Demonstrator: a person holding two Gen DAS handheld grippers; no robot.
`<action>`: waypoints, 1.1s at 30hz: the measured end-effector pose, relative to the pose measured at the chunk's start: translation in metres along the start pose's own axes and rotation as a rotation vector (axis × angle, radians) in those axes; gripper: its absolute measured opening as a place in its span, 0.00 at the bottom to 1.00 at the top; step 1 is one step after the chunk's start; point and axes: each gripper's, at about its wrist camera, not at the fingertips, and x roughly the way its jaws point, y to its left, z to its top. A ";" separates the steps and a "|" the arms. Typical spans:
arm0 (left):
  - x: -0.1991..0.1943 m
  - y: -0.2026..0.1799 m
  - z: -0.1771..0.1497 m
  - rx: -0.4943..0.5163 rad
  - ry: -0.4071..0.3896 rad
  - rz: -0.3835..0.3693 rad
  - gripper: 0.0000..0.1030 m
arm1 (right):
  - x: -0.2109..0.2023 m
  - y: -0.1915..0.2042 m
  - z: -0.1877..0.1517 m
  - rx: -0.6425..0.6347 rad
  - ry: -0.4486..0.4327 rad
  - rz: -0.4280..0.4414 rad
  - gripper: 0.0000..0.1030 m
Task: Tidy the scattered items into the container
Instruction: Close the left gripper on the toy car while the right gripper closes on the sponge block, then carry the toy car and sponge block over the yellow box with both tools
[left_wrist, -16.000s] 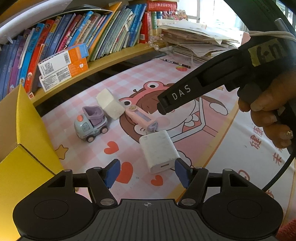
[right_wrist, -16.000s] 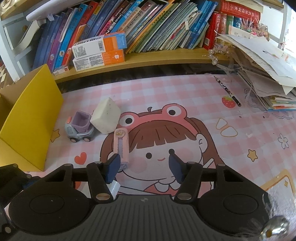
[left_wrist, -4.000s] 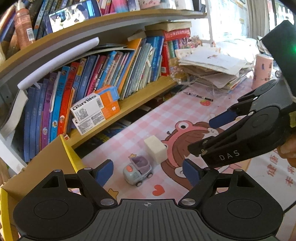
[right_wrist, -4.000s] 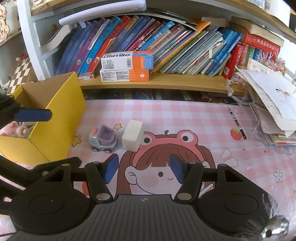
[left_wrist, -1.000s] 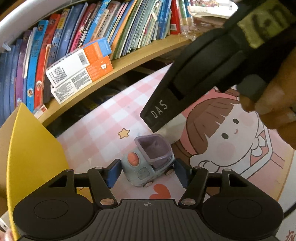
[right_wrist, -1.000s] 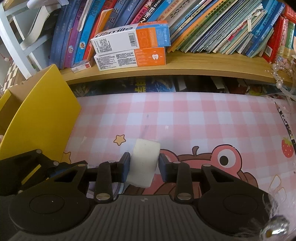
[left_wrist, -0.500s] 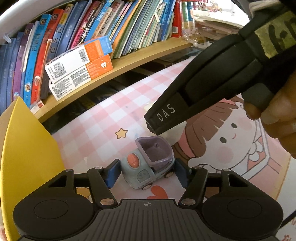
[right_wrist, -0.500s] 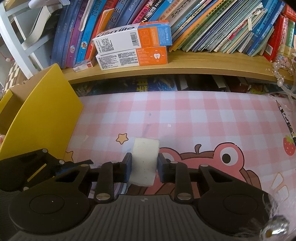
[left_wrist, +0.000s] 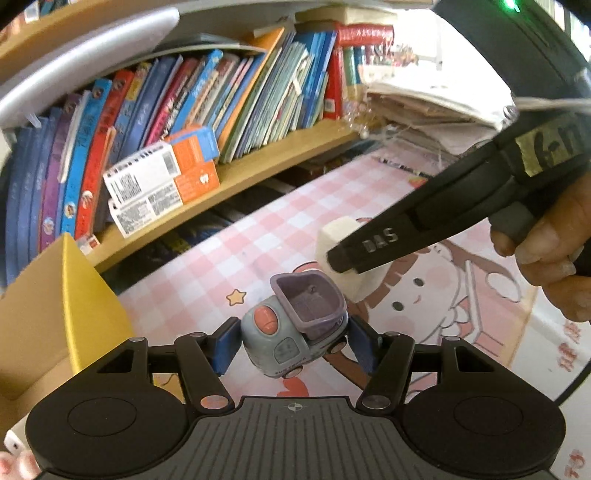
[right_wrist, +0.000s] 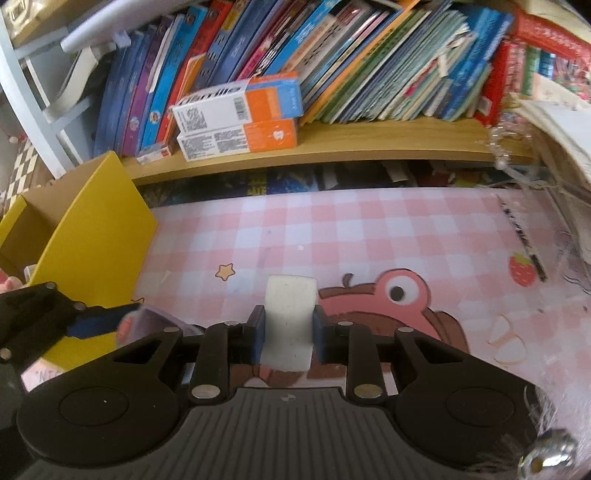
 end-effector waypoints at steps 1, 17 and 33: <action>-0.006 0.000 0.000 0.000 -0.007 -0.002 0.61 | -0.006 -0.001 -0.002 0.005 -0.004 -0.005 0.23; -0.096 -0.007 -0.018 0.011 -0.098 -0.043 0.61 | -0.081 0.023 -0.042 0.016 -0.043 -0.024 0.23; -0.157 0.015 -0.053 -0.039 -0.136 0.003 0.61 | -0.123 0.084 -0.054 -0.076 -0.081 -0.013 0.23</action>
